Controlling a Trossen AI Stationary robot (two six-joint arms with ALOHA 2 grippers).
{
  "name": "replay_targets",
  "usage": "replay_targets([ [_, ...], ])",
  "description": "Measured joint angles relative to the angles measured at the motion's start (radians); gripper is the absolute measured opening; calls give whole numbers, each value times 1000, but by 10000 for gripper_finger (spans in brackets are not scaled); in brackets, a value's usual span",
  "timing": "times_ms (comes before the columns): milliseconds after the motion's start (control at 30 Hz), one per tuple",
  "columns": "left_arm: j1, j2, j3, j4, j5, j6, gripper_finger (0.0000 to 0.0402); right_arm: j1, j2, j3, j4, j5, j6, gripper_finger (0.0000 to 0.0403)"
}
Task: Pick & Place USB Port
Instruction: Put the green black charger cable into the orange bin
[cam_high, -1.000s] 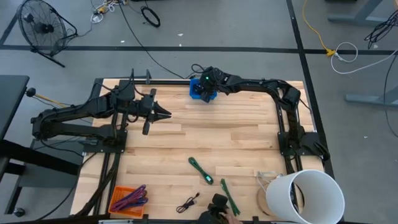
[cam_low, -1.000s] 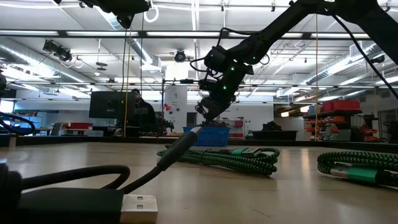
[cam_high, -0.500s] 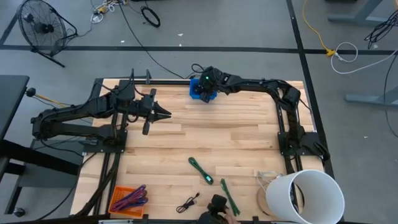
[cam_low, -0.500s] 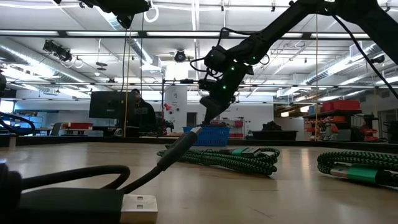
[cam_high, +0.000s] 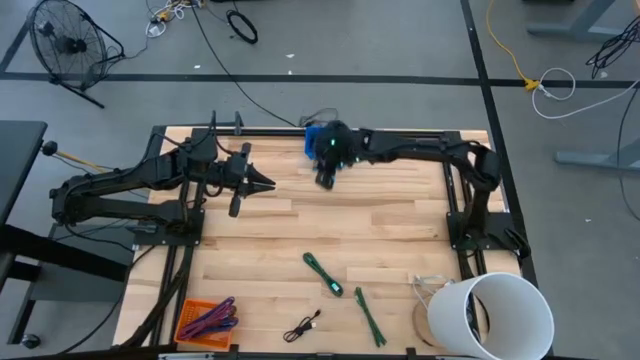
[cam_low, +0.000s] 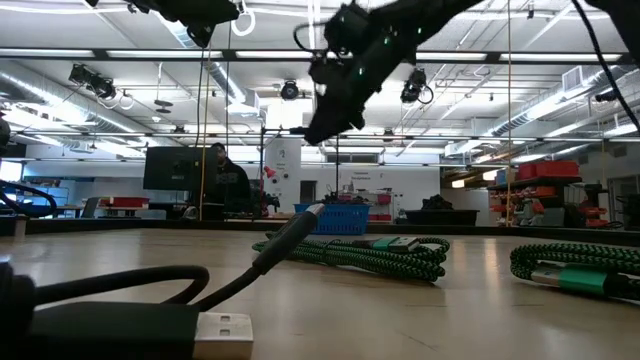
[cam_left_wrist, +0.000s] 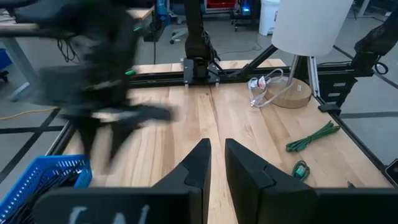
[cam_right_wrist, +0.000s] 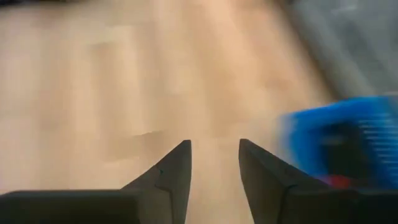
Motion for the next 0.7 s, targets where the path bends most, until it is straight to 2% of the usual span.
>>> replay_targets([
  [133,0,0,0,-12,0,0,53,123,-25,0,-72,-161,126,135],
  [233,0,0,0,-17,0,-9,53,239,-27,0,-75,-157,211,135],
  [467,0,0,0,-18,0,-58,53,497,-27,0,-80,28,403,135],
  [700,0,0,0,-76,0,-59,53,677,8,-2,-93,250,598,135],
])
